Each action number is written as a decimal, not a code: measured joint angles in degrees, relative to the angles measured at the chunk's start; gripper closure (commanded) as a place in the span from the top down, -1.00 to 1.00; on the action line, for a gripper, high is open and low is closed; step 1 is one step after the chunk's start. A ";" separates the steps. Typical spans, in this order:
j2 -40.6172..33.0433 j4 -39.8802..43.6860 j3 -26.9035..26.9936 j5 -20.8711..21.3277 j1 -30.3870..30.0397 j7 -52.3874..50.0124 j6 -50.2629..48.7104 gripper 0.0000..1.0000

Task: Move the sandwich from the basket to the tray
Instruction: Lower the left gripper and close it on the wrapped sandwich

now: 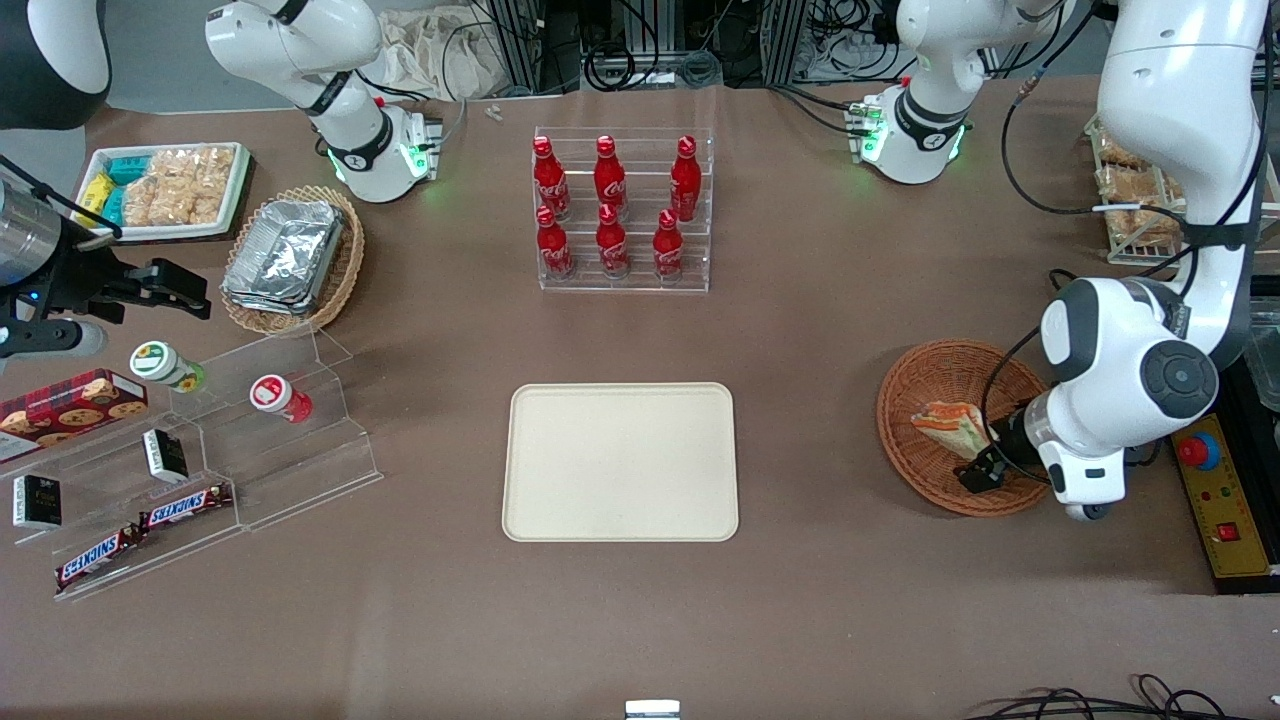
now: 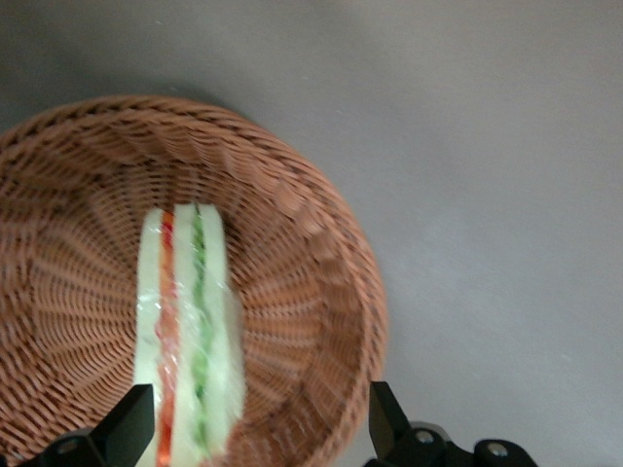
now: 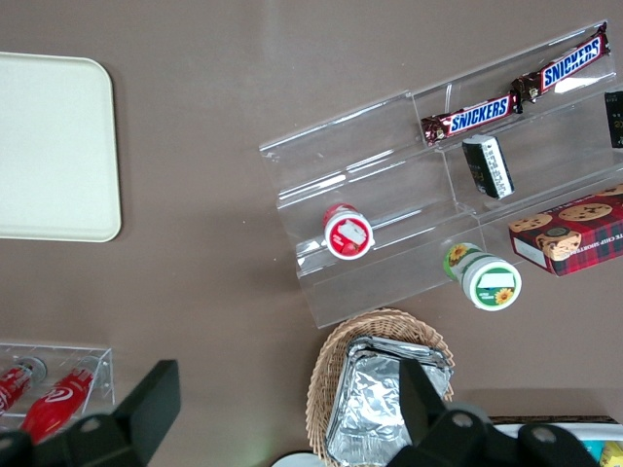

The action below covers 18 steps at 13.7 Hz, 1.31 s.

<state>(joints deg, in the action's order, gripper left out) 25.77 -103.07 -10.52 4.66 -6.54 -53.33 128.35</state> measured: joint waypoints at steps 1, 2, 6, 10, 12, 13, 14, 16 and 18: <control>0.18 -0.76 0.06 1.33 -0.12 -0.78 0.85 0.98; 0.23 -1.92 0.10 2.24 -0.47 -1.38 2.34 0.97; 0.32 -7.23 0.18 2.82 -1.61 -1.69 8.42 0.88; 0.81 -10.58 0.27 2.84 -2.39 -1.82 9.44 0.28; 0.77 -10.66 0.24 2.87 -2.41 -1.82 9.33 -0.66; 0.64 -10.61 0.19 2.89 -2.41 -1.82 8.47 -1.00; 0.33 -10.37 0.17 2.90 -2.42 -1.81 6.18 -1.00; -1.16 -9.12 0.10 2.90 -2.60 -1.78 0.87 -1.00; -3.73 -5.82 -0.96 2.90 -2.81 -1.68 -5.98 -1.00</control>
<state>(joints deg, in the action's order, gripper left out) 22.04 -108.89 -11.48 7.56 -9.35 -55.01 122.38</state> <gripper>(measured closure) 0.665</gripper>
